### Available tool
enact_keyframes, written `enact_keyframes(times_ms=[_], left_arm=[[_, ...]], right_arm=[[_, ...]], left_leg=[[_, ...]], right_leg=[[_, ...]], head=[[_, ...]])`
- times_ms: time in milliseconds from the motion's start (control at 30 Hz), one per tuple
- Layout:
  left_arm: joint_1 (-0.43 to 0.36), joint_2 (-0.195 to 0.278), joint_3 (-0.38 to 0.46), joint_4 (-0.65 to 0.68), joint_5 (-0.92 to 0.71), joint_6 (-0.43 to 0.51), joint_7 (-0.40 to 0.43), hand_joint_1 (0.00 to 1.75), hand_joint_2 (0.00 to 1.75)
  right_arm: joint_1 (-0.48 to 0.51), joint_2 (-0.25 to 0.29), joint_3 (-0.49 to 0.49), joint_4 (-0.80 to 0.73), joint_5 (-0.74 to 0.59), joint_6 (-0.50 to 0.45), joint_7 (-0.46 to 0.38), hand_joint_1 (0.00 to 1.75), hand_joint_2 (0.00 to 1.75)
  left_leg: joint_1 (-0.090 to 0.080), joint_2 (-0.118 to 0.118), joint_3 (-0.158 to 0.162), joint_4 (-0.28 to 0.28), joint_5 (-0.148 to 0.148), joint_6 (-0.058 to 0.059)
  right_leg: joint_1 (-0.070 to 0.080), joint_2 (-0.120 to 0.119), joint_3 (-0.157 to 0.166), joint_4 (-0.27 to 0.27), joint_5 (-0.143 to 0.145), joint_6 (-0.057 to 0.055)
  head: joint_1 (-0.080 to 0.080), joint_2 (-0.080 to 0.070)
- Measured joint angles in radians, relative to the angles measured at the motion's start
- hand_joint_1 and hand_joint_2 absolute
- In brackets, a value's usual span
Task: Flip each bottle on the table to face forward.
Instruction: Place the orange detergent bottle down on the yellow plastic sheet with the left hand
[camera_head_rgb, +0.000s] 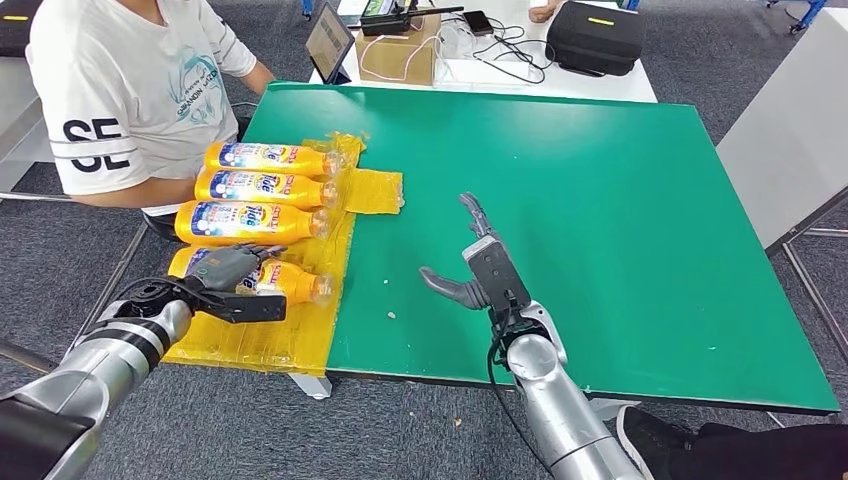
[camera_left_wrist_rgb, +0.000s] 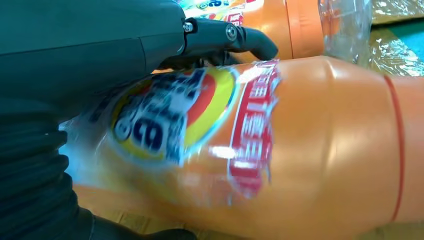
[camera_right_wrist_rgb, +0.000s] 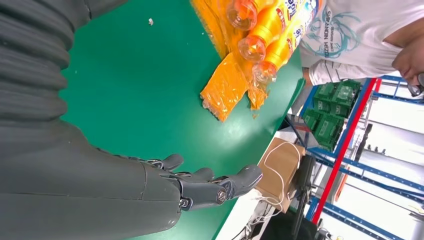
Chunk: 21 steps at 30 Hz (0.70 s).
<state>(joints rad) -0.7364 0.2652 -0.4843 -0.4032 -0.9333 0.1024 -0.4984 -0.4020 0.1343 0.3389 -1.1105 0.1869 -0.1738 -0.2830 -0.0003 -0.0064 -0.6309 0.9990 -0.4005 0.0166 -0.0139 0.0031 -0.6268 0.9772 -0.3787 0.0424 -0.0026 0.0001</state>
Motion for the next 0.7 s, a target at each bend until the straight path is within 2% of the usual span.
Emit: enact_keyframes(times_ms=[400,533,700], left_arm=[[0.039,-0.015,0.047,-0.001,0.077,0.099,-0.038,0.0,1.75],[0.071,-0.021,0.088,-0.019,0.133,0.143,-0.086,0.0,0.0],[0.117,-0.024,0.172,-0.079,0.226,0.112,-0.165,0.0,0.0]], right_arm=[[-0.001,-0.001,0.003,0.0,0.004,0.005,0.006,0.0,1.75],[-0.001,-0.002,0.003,0.0,0.006,0.003,0.006,0.0,1.75],[0.0,-0.005,0.003,0.0,0.008,0.002,0.004,0.0,1.75]], left_leg=[[0.0,-0.002,0.002,0.0,0.0,0.0],[0.0,-0.002,0.002,0.0,0.0,0.0],[0.0,-0.002,0.001,0.0,0.0,0.0]], right_leg=[[0.0,-0.001,0.002,0.0,0.0,0.0],[0.0,-0.001,0.002,0.0,0.0,0.0],[0.0,-0.001,0.001,0.0,0.0,0.0]], head=[[0.0,0.0],[0.0,0.0],[0.0,0.0]])
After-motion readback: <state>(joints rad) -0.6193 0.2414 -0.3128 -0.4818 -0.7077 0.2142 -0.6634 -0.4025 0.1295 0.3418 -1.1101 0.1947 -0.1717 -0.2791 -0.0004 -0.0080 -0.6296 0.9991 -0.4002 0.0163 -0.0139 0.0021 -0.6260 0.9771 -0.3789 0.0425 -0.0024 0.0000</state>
